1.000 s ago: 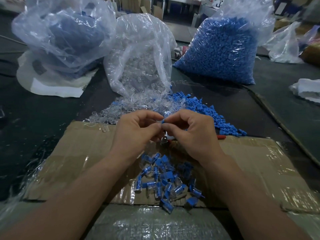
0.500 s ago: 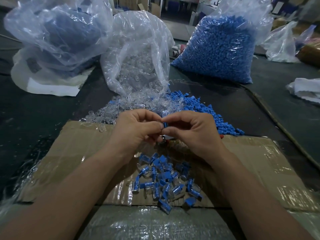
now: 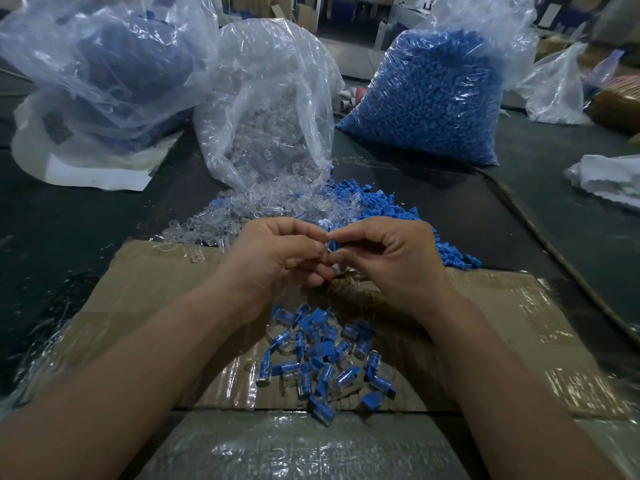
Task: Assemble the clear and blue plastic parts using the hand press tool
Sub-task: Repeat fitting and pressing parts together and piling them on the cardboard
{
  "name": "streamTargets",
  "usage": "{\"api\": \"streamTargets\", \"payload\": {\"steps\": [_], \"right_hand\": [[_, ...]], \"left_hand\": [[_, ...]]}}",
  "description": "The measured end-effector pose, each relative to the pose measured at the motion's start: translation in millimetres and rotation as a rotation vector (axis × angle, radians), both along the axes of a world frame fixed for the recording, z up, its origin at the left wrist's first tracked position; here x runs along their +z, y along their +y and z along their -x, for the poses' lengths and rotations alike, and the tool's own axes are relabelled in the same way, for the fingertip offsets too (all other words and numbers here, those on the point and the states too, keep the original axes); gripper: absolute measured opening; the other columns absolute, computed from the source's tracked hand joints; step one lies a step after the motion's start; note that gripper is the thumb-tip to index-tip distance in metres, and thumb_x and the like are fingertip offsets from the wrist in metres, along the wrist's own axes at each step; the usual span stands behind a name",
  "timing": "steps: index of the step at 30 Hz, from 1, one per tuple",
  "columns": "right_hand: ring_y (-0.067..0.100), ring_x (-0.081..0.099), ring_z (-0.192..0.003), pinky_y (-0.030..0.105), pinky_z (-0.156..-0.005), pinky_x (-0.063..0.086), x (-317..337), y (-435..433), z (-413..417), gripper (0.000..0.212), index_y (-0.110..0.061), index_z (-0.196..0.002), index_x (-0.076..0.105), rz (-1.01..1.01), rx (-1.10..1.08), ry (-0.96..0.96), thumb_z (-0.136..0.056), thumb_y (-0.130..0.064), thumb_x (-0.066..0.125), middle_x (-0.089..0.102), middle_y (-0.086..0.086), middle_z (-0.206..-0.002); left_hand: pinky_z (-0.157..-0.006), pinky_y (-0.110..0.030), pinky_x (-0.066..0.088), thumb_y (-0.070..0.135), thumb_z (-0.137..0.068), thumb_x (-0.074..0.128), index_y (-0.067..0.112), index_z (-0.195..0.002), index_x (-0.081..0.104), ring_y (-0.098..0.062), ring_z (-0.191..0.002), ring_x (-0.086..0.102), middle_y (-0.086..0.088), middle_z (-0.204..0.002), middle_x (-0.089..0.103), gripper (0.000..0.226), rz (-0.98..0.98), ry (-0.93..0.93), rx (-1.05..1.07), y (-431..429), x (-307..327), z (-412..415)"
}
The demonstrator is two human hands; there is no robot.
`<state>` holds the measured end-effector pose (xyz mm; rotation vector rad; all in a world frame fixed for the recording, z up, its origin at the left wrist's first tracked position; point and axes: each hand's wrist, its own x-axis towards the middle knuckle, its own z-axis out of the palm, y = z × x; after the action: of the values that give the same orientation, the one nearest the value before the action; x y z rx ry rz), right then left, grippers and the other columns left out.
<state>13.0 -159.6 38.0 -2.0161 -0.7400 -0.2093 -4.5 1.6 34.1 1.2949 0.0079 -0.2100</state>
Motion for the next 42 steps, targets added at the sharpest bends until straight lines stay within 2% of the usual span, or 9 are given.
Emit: {"api": "streamTargets", "payload": {"steps": [6, 13, 24, 26, 28, 31, 37, 40, 42], "right_hand": [[0.006, 0.065, -0.076, 0.019, -0.07, 0.054, 2, 2, 3, 0.024, -0.007, -0.092, 0.071, 0.08, 0.028, -0.041, -0.07, -0.002, 0.075, 0.068, -0.004, -0.08], [0.01, 0.066, -0.078, 0.022, -0.074, 0.055, 2, 8, 6, 0.024, -0.002, -0.092, 0.072, 0.09, 0.063, -0.057, -0.069, -0.001, 0.076, 0.071, 0.007, -0.085], [0.007, 0.065, -0.079, 0.021, -0.073, 0.054, 4, 4, 5, 0.022, -0.008, -0.09, 0.072, 0.101, 0.081, -0.035, -0.069, -0.006, 0.077, 0.066, -0.008, -0.082], [0.004, 0.064, -0.078, 0.018, -0.073, 0.053, 7, 0, 4, 0.022, -0.019, -0.089, 0.071, 0.127, 0.065, 0.026, -0.069, -0.015, 0.078, 0.067, -0.013, -0.081], [-0.004, 0.061, -0.08, 0.01, -0.072, 0.05, 12, -9, 1, 0.021, -0.035, -0.085, 0.064, 0.202, -0.032, 0.116, -0.068, -0.03, 0.077, 0.062, -0.021, -0.08], [-0.006, 0.058, -0.079, 0.008, -0.067, 0.043, 19, -27, -9, 0.018, -0.036, -0.085, 0.061, 0.421, -0.165, 0.237, -0.071, -0.037, 0.073, 0.058, -0.023, -0.08], [0.003, 0.048, -0.094, 0.018, -0.073, 0.037, 13, -36, -10, 0.052, -0.038, -0.11, 0.051, 0.716, -0.078, 0.532, -0.065, -0.038, 0.078, 0.048, -0.022, -0.098], [0.009, 0.041, -0.103, 0.028, -0.087, 0.037, 9, -34, -10, 0.078, -0.032, -0.128, 0.044, 0.84, -0.086, 0.469, -0.06, -0.042, 0.081, 0.04, -0.015, -0.107], [0.007, 0.041, -0.098, 0.027, -0.083, 0.036, 9, -33, -10, 0.074, -0.031, -0.126, 0.047, 0.85, -0.103, 0.399, -0.061, -0.044, 0.08, 0.039, -0.017, -0.1]], "left_hand": [[-0.043, -0.019, 0.051, 0.005, -0.057, 0.064, 0.001, -0.075, 0.059, -0.017, -0.046, 0.063, -0.013, -0.057, 0.066, 0.019, -0.009, -0.012, 0.054, 0, -7, 11], [-0.042, -0.019, 0.05, -0.007, -0.072, 0.062, 0.001, -0.071, 0.06, -0.015, -0.043, 0.061, -0.012, -0.054, 0.064, 0.009, -0.096, -0.055, 0.085, 7, -9, 16], [-0.043, -0.019, 0.051, 0.01, -0.058, 0.065, 0.004, -0.073, 0.061, -0.015, -0.045, 0.06, -0.012, -0.057, 0.065, 0.017, -0.057, -0.036, 0.054, 5, -11, 15], [-0.043, -0.019, 0.051, 0.01, -0.059, 0.066, 0.003, -0.073, 0.061, -0.015, -0.046, 0.06, -0.013, -0.057, 0.064, 0.017, -0.039, -0.036, 0.057, 5, -12, 14], [-0.043, -0.019, 0.051, 0.009, -0.06, 0.065, 0.003, -0.074, 0.061, -0.015, -0.047, 0.06, -0.012, -0.058, 0.065, 0.016, -0.005, -0.028, 0.069, 5, -12, 14], [-0.042, -0.019, 0.05, 0.007, -0.061, 0.063, 0.002, -0.075, 0.06, -0.015, -0.048, 0.061, -0.011, -0.059, 0.065, 0.016, 0.032, -0.024, 0.092, 6, -14, 12], [-0.043, -0.017, 0.049, 0.006, -0.062, 0.063, 0.001, -0.076, 0.059, -0.015, -0.049, 0.062, -0.011, -0.062, 0.066, 0.015, 0.055, -0.021, 0.107, 7, -16, 10], [-0.044, -0.017, 0.05, 0.006, -0.062, 0.062, 0.002, -0.077, 0.059, -0.014, -0.05, 0.063, -0.011, -0.063, 0.067, 0.016, 0.055, -0.026, 0.105, 7, -17, 9], [-0.045, -0.017, 0.051, 0.006, -0.063, 0.061, 0.001, -0.078, 0.058, -0.014, -0.051, 0.063, -0.01, -0.063, 0.067, 0.017, 0.06, -0.026, 0.102, 7, -17, 9]]}}
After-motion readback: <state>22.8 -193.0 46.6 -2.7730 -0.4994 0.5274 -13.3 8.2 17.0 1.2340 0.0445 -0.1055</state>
